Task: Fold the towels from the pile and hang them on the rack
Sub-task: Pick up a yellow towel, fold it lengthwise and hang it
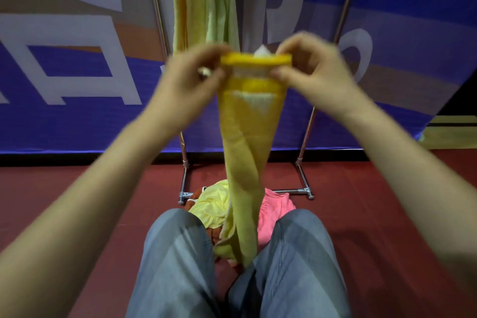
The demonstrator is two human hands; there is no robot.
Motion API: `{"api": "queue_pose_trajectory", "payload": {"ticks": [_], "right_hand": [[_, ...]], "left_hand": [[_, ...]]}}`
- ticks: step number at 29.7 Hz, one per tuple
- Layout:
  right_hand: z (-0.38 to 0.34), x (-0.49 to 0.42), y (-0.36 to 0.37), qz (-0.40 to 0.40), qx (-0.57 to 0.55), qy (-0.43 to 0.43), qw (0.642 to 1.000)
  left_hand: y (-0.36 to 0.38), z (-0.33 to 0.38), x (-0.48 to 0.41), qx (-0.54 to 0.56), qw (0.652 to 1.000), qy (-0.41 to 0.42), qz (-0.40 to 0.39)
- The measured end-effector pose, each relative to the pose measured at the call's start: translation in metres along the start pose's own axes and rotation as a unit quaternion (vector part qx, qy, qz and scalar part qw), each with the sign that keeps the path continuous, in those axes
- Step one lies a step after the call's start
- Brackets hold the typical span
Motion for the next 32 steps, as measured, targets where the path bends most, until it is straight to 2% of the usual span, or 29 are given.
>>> {"api": "queue_pose_trajectory", "payload": {"ticks": [2, 3, 8, 14, 17, 21, 24, 28, 32], "right_hand": [[-0.025, -0.009, -0.012, 0.055, -0.062, -0.055, 0.995], [-0.027, -0.012, -0.012, 0.079, -0.084, -0.053, 0.992], [0.007, -0.002, 0.01, 0.118, -0.131, 0.088, 0.98], [0.02, 0.016, 0.018, 0.164, -0.211, 0.14, 0.953], [0.027, 0.026, 0.024, 0.184, -0.25, 0.174, 0.934], [0.031, 0.037, 0.036, 0.154, -0.274, 0.203, 0.927], [0.037, 0.043, 0.046, 0.147, -0.287, 0.224, 0.92], [0.053, 0.061, 0.062, 0.118, -0.338, 0.253, 0.899], [0.075, 0.097, 0.093, 0.003, -0.275, 0.316, 0.908]], "left_hand": [[-0.019, 0.016, -0.015, -0.001, 0.998, 0.056, 0.036], [-0.022, 0.016, -0.02, -0.006, 0.997, 0.068, 0.044], [0.003, -0.014, -0.006, -0.007, 0.999, -0.031, 0.0], [0.007, -0.012, 0.001, 0.033, 0.998, -0.056, -0.002], [0.012, -0.011, 0.005, 0.038, 0.996, -0.077, -0.03], [0.02, -0.016, 0.008, 0.033, 0.972, -0.185, -0.139], [0.027, -0.015, 0.012, 0.001, 0.957, -0.204, -0.208], [0.024, -0.014, 0.015, 0.009, 0.96, -0.199, -0.2], [0.016, -0.014, 0.011, 0.034, 0.966, -0.198, -0.161]]}}
Point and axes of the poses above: each hand's wrist, its own x-axis away from the middle knuckle, its own y-axis out of the palm, z = x × y, the point moved 4 cm from there along -x, towards the middle knuckle, and after that the axes turned 5 degrees about z, right-handed, at the moved point
